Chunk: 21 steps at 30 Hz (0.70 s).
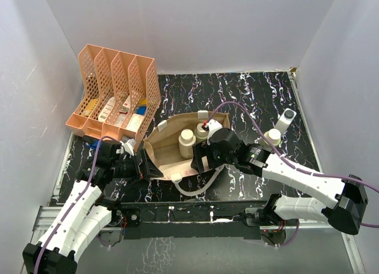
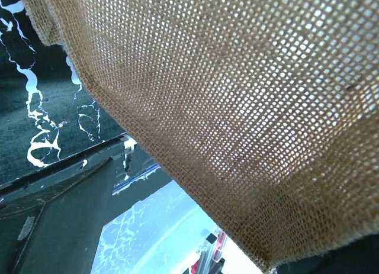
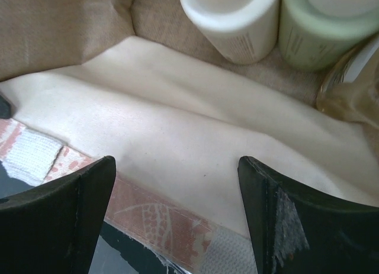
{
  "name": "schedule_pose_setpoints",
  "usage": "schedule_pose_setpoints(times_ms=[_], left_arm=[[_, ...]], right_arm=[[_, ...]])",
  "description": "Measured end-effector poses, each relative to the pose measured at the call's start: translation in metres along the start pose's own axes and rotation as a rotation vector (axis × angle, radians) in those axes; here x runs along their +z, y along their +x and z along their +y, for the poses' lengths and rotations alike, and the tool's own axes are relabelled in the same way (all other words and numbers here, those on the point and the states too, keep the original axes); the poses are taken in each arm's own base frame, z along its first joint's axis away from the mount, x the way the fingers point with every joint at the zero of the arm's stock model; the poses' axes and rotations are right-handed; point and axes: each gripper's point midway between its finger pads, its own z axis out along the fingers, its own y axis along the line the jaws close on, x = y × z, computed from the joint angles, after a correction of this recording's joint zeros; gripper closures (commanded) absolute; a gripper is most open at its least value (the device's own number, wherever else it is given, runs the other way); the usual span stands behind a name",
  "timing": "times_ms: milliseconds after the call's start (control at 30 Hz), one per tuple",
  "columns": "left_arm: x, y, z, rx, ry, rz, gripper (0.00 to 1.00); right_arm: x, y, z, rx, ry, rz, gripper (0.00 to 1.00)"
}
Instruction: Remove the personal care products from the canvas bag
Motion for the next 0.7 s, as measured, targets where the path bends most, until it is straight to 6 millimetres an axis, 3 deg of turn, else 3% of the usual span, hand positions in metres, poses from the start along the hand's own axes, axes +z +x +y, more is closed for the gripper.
schedule_pose_setpoints(times_ms=[100,200,300,533,700], left_arm=[[0.002,0.002,0.002,-0.007,-0.003,0.014,0.04],[0.002,0.002,0.002,-0.007,-0.002,0.017,0.04],[0.002,0.002,0.001,-0.007,-0.001,0.019,0.04],[0.002,0.002,0.002,-0.002,-0.004,0.019,0.04],[0.002,0.002,0.003,0.001,-0.005,0.018,0.04]], right_arm=[[0.004,0.011,-0.003,0.013,0.006,0.023,0.13],[0.005,0.009,-0.003,0.018,0.015,0.017,0.13],[0.007,-0.003,-0.003,0.018,0.038,0.003,0.12],[0.020,-0.051,0.000,0.026,0.123,-0.077,0.12],[0.042,-0.053,-0.011,0.033,0.199,-0.075,0.13]])
